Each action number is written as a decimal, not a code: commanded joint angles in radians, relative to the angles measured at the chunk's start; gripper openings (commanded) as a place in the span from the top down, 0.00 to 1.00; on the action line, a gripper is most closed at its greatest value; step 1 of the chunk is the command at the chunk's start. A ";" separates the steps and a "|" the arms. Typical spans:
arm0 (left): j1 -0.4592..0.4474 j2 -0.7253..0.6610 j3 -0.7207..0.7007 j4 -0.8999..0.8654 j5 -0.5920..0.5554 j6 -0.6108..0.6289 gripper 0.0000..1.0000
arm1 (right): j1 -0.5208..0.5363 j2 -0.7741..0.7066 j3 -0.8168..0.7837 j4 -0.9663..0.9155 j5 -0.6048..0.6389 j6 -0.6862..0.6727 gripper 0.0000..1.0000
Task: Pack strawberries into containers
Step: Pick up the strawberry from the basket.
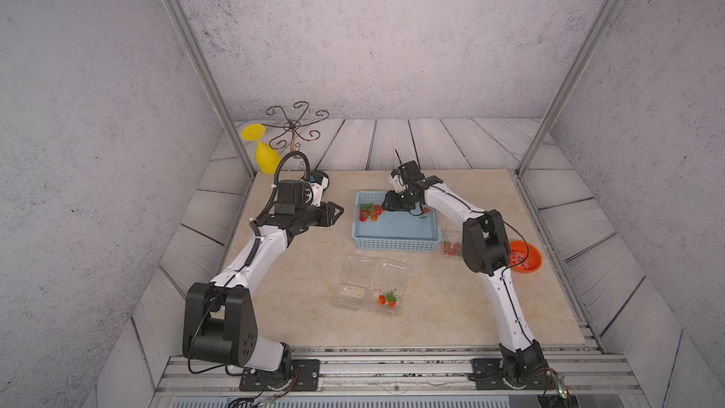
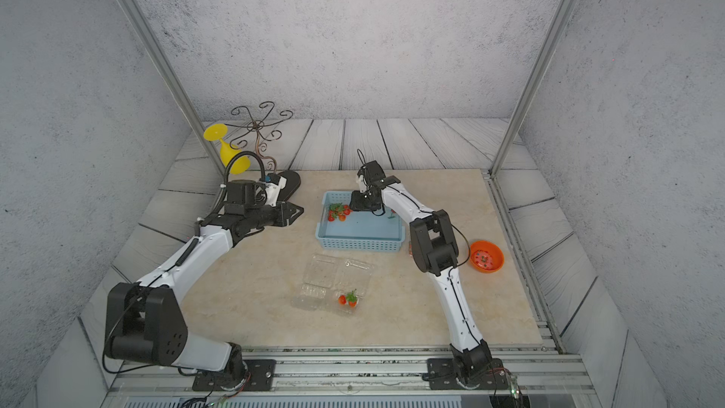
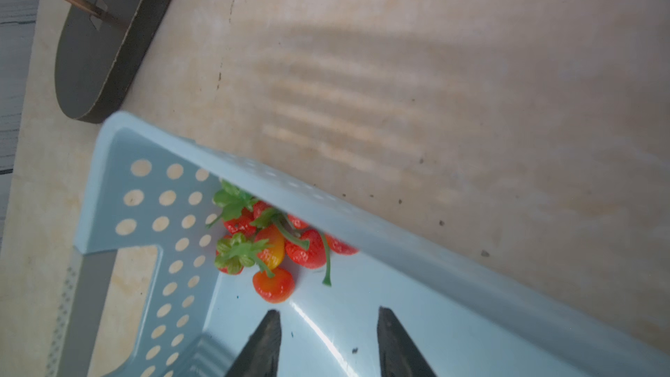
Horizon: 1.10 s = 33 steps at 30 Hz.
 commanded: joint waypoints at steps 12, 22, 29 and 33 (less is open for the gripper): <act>0.002 0.024 0.026 -0.021 -0.005 0.023 0.63 | -0.009 0.138 0.119 0.006 -0.070 0.047 0.65; 0.002 0.024 0.027 -0.023 -0.006 0.026 0.63 | -0.010 0.154 0.131 -0.004 -0.061 0.040 0.71; 0.002 0.023 0.027 -0.026 -0.012 0.028 0.62 | -0.009 0.162 0.139 -0.004 -0.078 0.051 0.83; 0.002 0.023 0.027 -0.026 -0.010 0.028 0.63 | -0.010 0.151 0.123 0.001 -0.078 0.052 0.88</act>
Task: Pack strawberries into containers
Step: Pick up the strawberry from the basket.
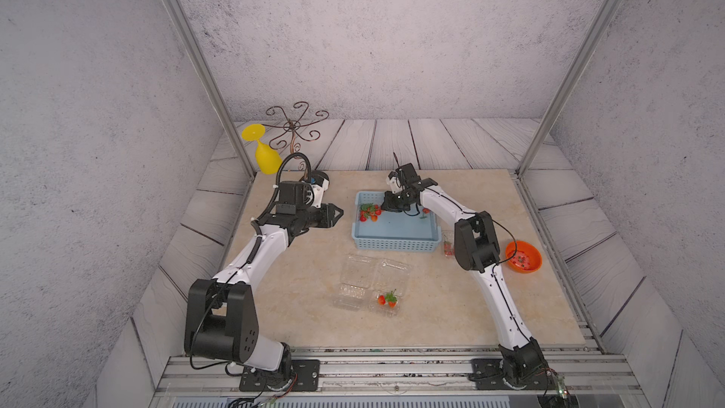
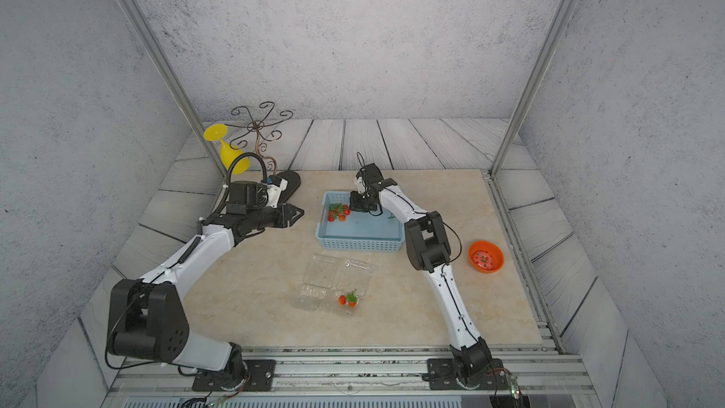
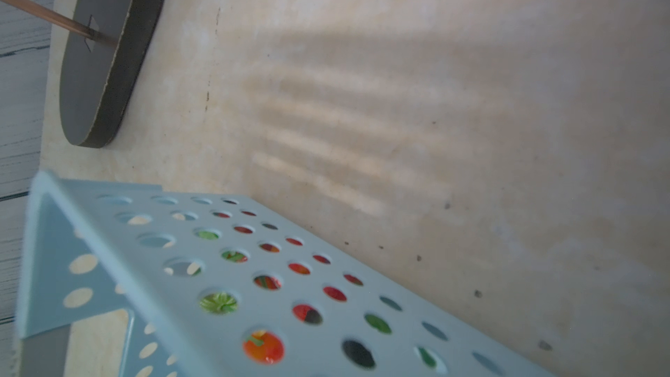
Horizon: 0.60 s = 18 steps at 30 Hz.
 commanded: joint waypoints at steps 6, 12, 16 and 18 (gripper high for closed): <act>0.001 0.003 0.027 -0.012 -0.002 0.021 0.63 | -0.005 -0.006 -0.010 -0.016 -0.013 0.001 1.00; 0.002 -0.004 0.026 -0.012 0.000 0.020 0.63 | -0.005 -0.110 -0.105 0.004 -0.021 -0.010 1.00; 0.002 -0.008 0.025 -0.009 0.000 0.017 0.63 | -0.004 -0.197 -0.190 0.026 -0.035 -0.024 1.00; 0.002 -0.012 0.024 -0.009 0.000 0.018 0.62 | -0.003 -0.235 -0.222 0.029 -0.037 -0.032 1.00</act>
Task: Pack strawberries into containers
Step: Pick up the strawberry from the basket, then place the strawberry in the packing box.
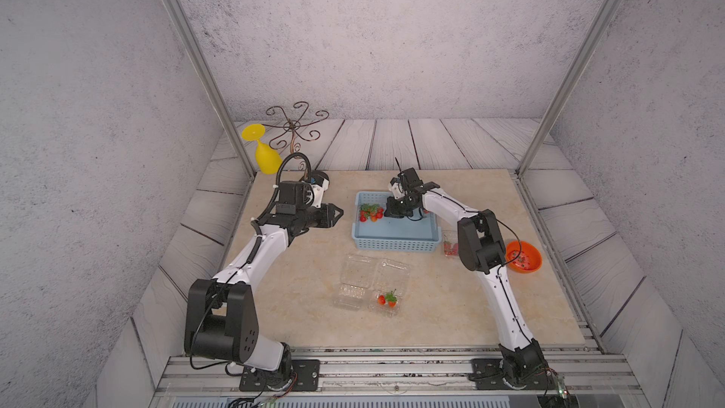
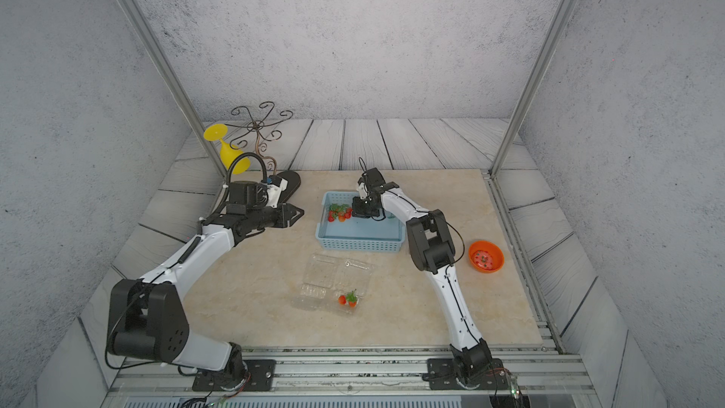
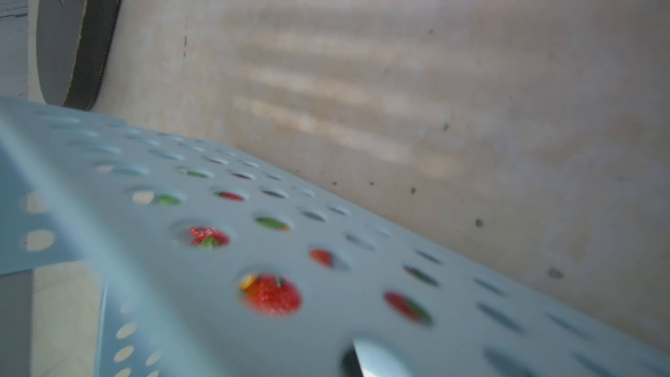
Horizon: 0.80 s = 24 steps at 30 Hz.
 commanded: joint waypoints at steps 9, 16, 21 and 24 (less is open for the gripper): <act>0.002 -0.022 0.023 -0.007 -0.001 0.016 0.63 | -0.003 -0.276 -0.169 -0.001 -0.018 -0.061 1.00; 0.001 -0.024 0.022 -0.007 -0.004 0.015 0.63 | 0.035 -0.515 -0.426 -0.024 -0.050 -0.133 1.00; 0.002 -0.022 0.022 -0.002 0.001 0.011 0.63 | 0.108 -0.718 -0.647 -0.092 -0.070 -0.218 1.00; 0.002 -0.022 0.021 -0.001 0.001 0.009 0.63 | 0.183 -0.796 -0.745 -0.165 -0.052 -0.271 1.00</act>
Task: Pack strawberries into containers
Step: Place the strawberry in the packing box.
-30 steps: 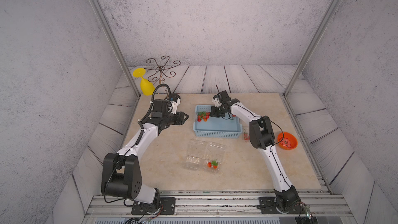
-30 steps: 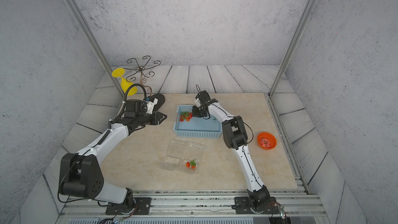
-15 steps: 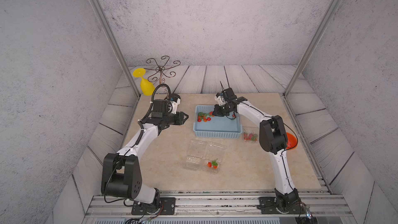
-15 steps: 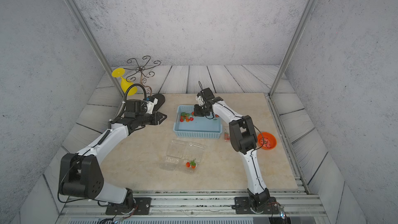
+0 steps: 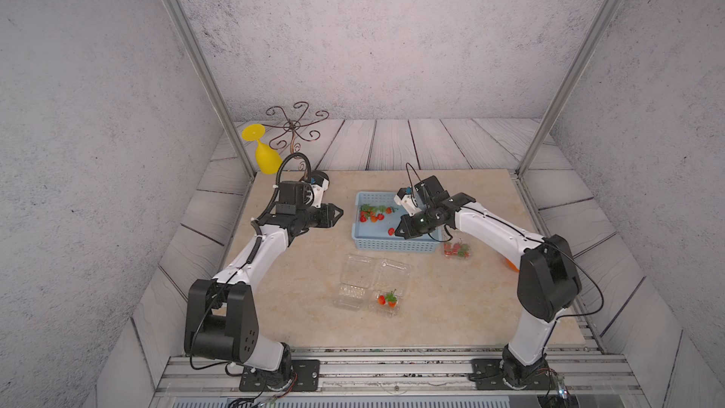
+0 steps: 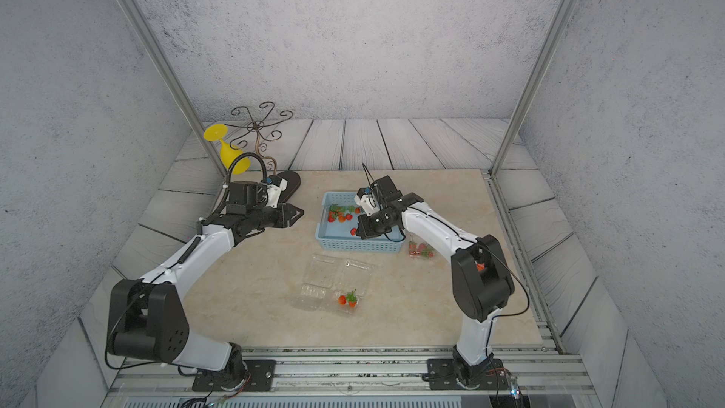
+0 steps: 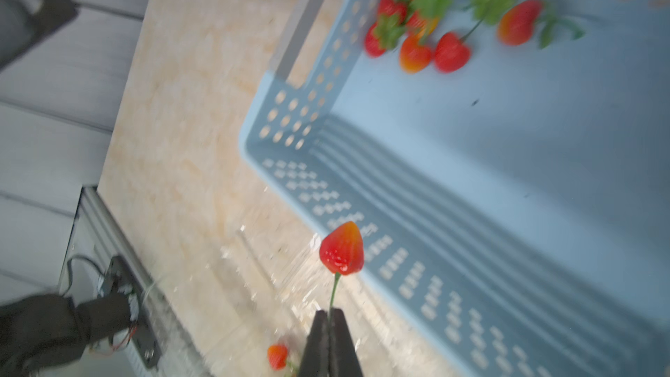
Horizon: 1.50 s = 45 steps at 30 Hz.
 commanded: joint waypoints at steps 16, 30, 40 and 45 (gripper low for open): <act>0.002 -0.051 0.014 -0.003 -0.005 0.010 0.63 | 0.299 -0.067 -0.256 -0.081 0.072 -0.029 0.89; 0.002 -0.045 0.013 0.002 0.001 0.008 0.62 | 0.266 -0.074 -0.115 -0.097 0.216 -0.043 0.61; -0.025 -0.025 0.016 -0.010 -0.002 0.023 0.63 | -0.027 0.230 0.243 -0.013 0.253 0.047 0.59; -0.040 -0.009 0.022 -0.016 -0.003 0.028 0.63 | -0.108 0.422 0.420 0.033 0.205 0.096 0.57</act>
